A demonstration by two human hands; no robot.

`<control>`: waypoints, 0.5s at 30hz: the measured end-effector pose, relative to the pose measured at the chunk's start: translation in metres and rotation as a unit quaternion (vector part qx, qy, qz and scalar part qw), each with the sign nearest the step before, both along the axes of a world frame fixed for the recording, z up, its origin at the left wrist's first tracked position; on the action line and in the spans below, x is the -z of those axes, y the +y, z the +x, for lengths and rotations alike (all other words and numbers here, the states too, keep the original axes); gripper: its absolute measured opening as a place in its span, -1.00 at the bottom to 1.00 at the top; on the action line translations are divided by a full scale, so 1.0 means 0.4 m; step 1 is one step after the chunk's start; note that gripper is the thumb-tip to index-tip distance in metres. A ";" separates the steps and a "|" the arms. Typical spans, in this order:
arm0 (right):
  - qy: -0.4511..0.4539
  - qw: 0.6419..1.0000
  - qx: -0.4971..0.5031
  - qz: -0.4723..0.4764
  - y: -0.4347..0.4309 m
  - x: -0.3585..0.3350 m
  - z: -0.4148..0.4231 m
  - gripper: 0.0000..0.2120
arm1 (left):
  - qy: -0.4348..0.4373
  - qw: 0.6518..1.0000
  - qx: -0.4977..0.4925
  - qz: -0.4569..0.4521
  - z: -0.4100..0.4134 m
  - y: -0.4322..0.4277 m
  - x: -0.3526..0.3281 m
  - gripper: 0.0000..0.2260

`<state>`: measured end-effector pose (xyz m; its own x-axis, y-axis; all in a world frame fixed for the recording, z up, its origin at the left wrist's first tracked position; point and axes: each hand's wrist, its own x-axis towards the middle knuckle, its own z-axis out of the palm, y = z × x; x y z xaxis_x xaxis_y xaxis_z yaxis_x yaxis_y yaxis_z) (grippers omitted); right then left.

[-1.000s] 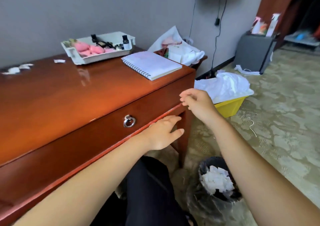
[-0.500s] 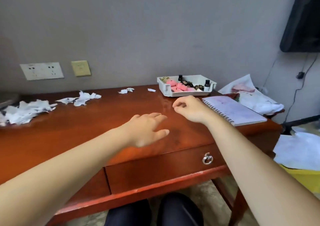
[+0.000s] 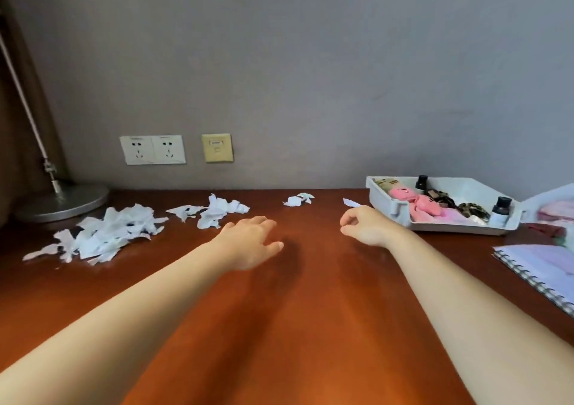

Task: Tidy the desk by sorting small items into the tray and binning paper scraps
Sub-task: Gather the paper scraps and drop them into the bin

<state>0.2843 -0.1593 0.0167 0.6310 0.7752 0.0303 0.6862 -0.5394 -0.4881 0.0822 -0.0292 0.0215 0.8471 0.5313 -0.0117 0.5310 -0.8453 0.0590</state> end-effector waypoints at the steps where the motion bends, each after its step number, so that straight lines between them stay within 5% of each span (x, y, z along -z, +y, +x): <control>1: -0.005 1.000 0.012 -0.001 0.023 0.013 0.025 -0.76 | -0.003 1.000 -0.005 0.002 0.025 0.031 0.009 -0.46; 10: -0.122 0.984 0.124 0.028 0.235 0.113 0.213 -0.52 | -0.162 0.978 -0.062 -0.113 0.302 0.203 0.118 -0.43; 15: -0.151 0.974 0.163 -0.036 0.299 0.127 0.295 -0.50 | -0.145 0.983 -0.049 -0.102 0.430 0.256 0.156 -0.44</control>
<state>0.4022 -0.0397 -0.0341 0.8155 0.5412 0.2052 0.5781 -0.7786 -0.2440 0.2542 0.0730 -0.0408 0.7751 0.6226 0.1079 0.5455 -0.7454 0.3831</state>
